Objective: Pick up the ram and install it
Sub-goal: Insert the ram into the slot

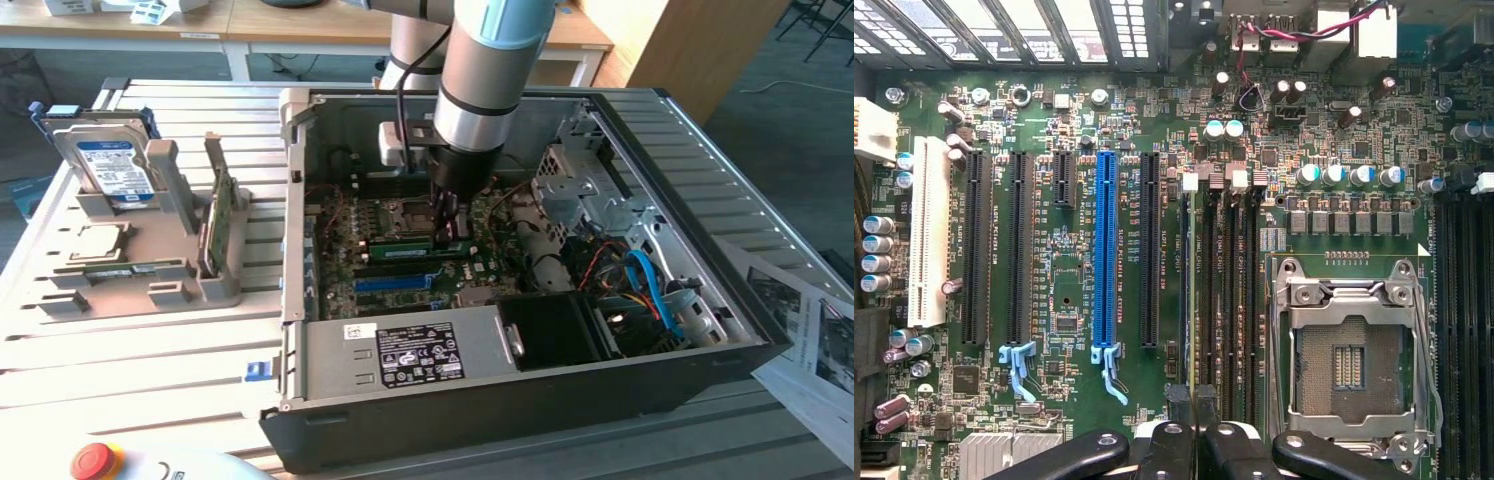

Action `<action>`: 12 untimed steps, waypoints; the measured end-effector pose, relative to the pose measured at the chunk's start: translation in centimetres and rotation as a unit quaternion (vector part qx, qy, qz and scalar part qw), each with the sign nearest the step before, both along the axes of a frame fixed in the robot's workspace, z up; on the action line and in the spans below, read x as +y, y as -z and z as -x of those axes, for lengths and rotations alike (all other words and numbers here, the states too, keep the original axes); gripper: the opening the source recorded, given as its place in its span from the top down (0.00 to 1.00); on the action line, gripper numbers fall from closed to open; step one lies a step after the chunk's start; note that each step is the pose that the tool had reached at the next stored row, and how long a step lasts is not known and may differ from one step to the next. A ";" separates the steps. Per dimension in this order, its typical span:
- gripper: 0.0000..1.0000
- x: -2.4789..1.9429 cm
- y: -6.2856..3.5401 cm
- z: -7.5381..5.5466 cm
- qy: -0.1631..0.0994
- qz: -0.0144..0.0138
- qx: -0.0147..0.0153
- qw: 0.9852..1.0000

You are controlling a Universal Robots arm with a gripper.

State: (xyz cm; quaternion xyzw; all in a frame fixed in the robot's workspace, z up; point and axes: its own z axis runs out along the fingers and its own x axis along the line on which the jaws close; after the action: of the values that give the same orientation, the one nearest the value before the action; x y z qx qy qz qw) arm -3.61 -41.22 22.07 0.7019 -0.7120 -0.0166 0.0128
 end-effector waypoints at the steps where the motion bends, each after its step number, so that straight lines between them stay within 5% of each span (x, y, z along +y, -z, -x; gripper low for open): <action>1: 0.87 0.00 0.00 0.0 0.000 0.000 0.000 1.000; 8: 0.63 0.00 0.00 0.0 0.000 0.000 0.000 1.000; 12: 0.63 0.00 0.00 0.0 0.000 0.000 0.000 1.000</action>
State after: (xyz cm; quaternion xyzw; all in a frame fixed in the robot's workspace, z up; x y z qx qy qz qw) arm -3.61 -41.22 22.07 0.7019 -0.7120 -0.0166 0.0128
